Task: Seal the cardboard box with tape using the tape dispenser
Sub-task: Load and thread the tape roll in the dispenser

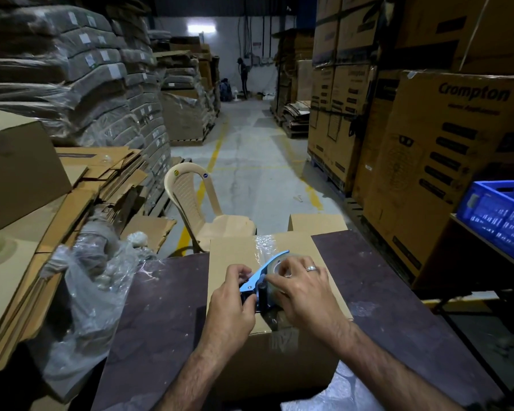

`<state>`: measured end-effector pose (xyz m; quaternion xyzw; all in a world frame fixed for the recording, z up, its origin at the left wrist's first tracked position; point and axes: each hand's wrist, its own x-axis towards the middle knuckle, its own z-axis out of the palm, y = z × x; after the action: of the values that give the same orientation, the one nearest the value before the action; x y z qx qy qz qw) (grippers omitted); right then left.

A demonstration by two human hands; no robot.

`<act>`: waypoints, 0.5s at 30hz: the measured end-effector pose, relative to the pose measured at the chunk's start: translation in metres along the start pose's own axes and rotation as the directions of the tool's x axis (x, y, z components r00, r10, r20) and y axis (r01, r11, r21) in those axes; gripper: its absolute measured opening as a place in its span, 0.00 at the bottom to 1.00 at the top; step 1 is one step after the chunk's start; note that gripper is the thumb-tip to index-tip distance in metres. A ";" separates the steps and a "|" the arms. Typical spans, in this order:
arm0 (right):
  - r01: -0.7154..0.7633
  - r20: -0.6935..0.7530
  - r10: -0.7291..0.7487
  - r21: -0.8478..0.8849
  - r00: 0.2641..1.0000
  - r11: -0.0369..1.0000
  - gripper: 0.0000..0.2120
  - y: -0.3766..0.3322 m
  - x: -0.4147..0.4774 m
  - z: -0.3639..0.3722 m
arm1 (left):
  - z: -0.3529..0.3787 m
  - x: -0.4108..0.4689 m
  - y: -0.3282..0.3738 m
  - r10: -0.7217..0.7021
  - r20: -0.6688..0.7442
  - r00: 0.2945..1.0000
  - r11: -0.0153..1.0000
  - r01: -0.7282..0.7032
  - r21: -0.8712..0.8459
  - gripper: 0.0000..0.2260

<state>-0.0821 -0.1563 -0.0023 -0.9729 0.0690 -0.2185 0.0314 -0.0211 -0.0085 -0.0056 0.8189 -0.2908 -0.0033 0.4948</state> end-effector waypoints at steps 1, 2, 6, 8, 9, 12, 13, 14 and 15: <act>0.008 0.014 -0.008 -0.001 1.000 1.000 0.17 -0.001 0.002 0.000 | 0.000 0.000 0.000 0.001 -0.003 1.000 1.000 -0.001 -0.006 0.18; 0.012 0.026 -0.012 0.020 1.000 1.000 0.15 -0.001 0.004 0.000 | 0.000 -0.001 0.000 0.005 -0.006 1.000 1.000 -0.005 -0.008 0.18; -0.013 0.089 -0.003 0.177 0.996 0.984 0.12 -0.001 0.008 -0.003 | 0.002 -0.003 -0.002 0.052 -0.030 0.998 0.998 -0.050 0.049 0.16; -0.002 0.062 -0.012 0.215 0.998 0.977 0.10 0.000 0.010 -0.002 | 0.006 -0.005 -0.005 0.082 -0.043 0.996 0.993 -0.078 0.088 0.15; -0.006 0.070 -0.011 0.229 0.997 0.973 0.10 0.001 0.011 -0.001 | 0.007 -0.006 -0.006 0.085 -0.055 0.995 0.992 -0.079 0.103 0.15; -0.053 0.112 0.020 0.303 0.994 0.952 0.09 0.002 0.014 -0.003 | 0.009 -0.008 -0.007 0.073 -0.091 0.993 0.990 -0.061 0.130 0.13; -0.065 0.112 0.029 0.325 0.993 0.944 0.08 0.003 0.015 -0.003 | 0.010 -0.009 -0.007 0.090 -0.100 0.991 0.985 -0.074 0.156 0.13; -0.076 0.119 0.037 0.339 0.992 0.938 0.08 0.003 0.016 -0.004 | 0.012 -0.010 -0.006 0.108 -0.108 0.988 0.979 -0.087 0.183 0.12; -0.085 0.127 0.042 0.348 0.991 0.933 0.08 0.003 0.016 -0.004 | 0.013 -0.012 -0.006 0.116 -0.119 0.986 0.975 -0.091 0.201 0.12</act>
<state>-0.0696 -0.1622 0.0081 -0.9598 0.0580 -0.1686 0.2166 -0.0318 -0.0108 -0.0203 0.8455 -0.2995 0.1042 0.4297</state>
